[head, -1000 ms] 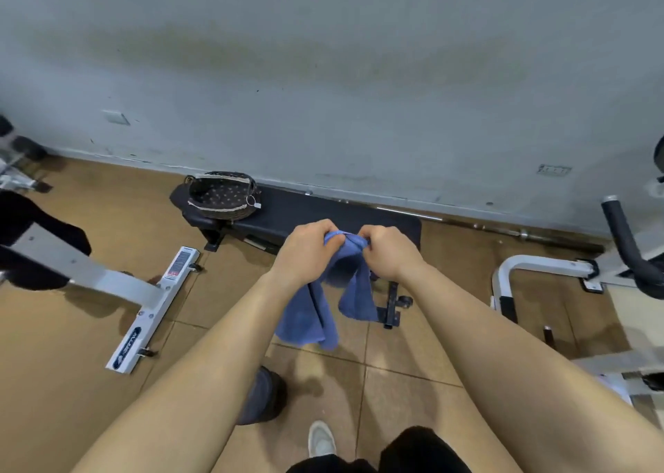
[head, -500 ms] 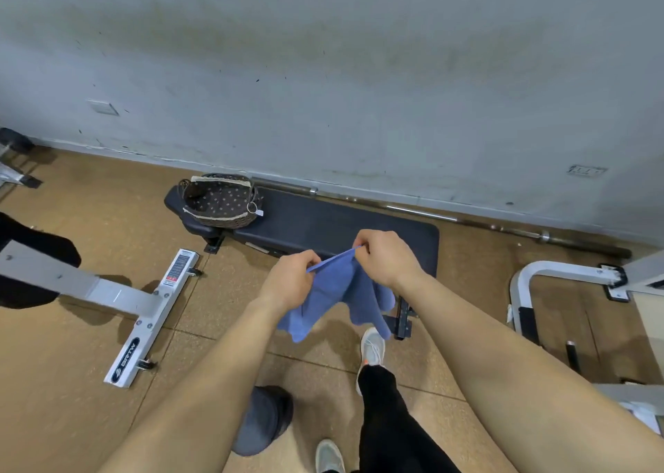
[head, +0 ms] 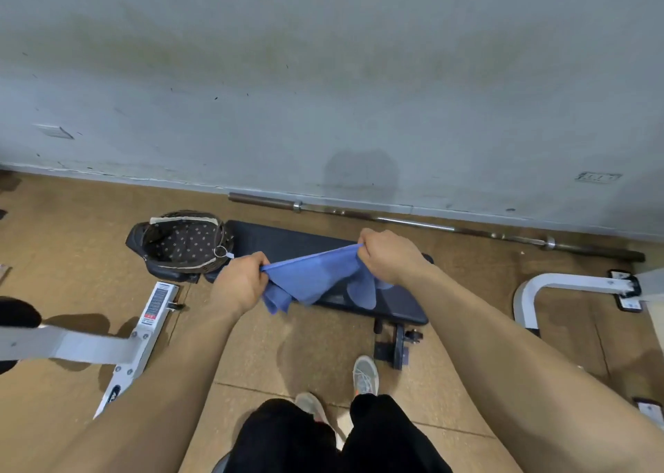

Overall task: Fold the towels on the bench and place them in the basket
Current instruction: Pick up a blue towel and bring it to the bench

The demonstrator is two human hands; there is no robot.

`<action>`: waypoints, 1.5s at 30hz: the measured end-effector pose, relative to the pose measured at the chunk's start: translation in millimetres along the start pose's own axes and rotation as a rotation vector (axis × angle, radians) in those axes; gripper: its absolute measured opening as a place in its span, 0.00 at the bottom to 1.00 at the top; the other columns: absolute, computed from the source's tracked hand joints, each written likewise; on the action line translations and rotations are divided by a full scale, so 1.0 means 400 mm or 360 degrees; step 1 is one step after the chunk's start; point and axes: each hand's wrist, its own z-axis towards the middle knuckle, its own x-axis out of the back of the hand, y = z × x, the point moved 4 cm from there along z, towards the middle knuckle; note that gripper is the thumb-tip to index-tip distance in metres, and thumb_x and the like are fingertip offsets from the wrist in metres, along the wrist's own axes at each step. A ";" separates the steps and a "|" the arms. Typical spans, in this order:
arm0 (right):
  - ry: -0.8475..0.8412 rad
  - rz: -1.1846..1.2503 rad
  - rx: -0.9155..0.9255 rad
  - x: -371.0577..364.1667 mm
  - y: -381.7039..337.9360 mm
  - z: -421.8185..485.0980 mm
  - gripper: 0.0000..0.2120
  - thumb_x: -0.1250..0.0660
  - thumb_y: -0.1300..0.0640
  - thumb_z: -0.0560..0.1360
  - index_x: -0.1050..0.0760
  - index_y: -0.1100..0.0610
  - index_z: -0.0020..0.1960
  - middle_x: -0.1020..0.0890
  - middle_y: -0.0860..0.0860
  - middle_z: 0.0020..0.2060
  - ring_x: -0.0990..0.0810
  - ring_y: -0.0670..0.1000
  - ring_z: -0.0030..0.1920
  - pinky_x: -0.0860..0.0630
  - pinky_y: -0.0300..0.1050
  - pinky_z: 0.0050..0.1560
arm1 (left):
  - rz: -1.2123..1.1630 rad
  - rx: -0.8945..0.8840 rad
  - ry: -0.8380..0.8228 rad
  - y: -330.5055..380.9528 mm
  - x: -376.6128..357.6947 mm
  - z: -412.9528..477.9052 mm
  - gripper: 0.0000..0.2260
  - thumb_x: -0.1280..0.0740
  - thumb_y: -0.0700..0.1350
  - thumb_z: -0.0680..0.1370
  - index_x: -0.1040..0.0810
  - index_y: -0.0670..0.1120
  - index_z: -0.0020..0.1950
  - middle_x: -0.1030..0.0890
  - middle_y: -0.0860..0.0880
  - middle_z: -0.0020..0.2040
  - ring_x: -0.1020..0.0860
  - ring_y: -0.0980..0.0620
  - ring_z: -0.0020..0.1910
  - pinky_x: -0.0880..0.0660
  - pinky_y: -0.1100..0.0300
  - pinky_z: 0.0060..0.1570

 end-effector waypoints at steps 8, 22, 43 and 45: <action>0.0115 -0.0305 -0.0145 -0.030 -0.017 0.085 0.07 0.46 0.59 0.81 0.32 0.54 0.58 0.26 0.51 0.36 0.27 0.55 0.37 0.34 0.48 0.33 | 0.0149 0.0036 0.0114 -0.046 0.084 0.172 0.06 0.41 0.41 0.80 0.25 0.47 0.53 0.21 0.46 0.49 0.24 0.44 0.44 0.26 0.52 0.44; -0.0118 -0.0104 -0.1005 -0.295 -0.180 0.104 0.16 0.44 0.38 0.79 0.29 0.50 0.45 0.22 0.50 0.41 0.22 0.55 0.42 0.28 0.47 0.40 | -0.0238 -0.0298 -0.0697 -0.416 -0.047 0.364 0.08 0.39 0.39 0.80 0.24 0.51 0.51 0.20 0.49 0.49 0.24 0.49 0.47 0.32 0.59 0.44; 0.0603 -0.0072 -0.0967 -0.684 0.445 0.891 0.11 0.40 0.53 0.83 0.28 0.61 0.58 0.27 0.62 0.58 0.24 0.67 0.54 0.28 0.56 0.47 | 0.0280 -0.0702 -0.0117 -0.302 -0.725 1.086 0.07 0.36 0.50 0.81 0.21 0.50 0.53 0.18 0.48 0.52 0.22 0.42 0.51 0.26 0.50 0.46; 0.0673 -0.0053 -0.0947 -0.739 0.494 0.942 0.10 0.39 0.53 0.82 0.28 0.60 0.57 0.26 0.62 0.58 0.24 0.67 0.54 0.27 0.57 0.49 | 0.0246 -0.0735 -0.0073 -0.317 -0.769 1.135 0.08 0.36 0.53 0.80 0.21 0.51 0.51 0.18 0.49 0.50 0.21 0.43 0.51 0.25 0.49 0.46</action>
